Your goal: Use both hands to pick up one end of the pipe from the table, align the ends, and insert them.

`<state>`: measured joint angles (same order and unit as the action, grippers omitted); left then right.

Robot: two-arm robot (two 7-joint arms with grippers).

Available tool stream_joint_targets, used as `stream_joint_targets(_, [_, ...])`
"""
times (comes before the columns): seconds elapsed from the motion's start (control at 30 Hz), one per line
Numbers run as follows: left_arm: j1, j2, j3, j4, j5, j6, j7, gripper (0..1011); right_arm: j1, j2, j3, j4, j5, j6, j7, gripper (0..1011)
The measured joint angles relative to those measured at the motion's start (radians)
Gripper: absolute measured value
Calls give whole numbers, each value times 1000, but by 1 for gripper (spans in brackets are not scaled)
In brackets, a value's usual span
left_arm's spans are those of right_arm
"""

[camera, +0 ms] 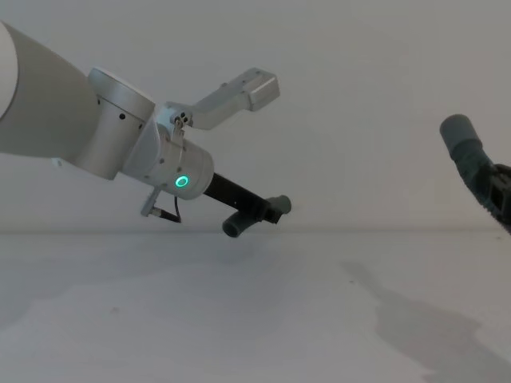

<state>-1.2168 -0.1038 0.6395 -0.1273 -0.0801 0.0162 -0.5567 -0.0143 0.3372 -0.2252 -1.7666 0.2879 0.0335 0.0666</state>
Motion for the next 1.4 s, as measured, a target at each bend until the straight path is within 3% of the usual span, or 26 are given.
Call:
stream_joint_targets(0.33, [11,4,-2,-18,-1,0,5,347,0,0,-1,0,0,0,0,81])
stream_joint_targets(0.5, [43,20,-8,-66,-4,0,23,347,0,0,-1,0,0,0,0,81])
stream_joint_targets(1.4, [285,141,-54,-437,-35,-1,159,347,0,0,-1,0,-1,1,0,74])
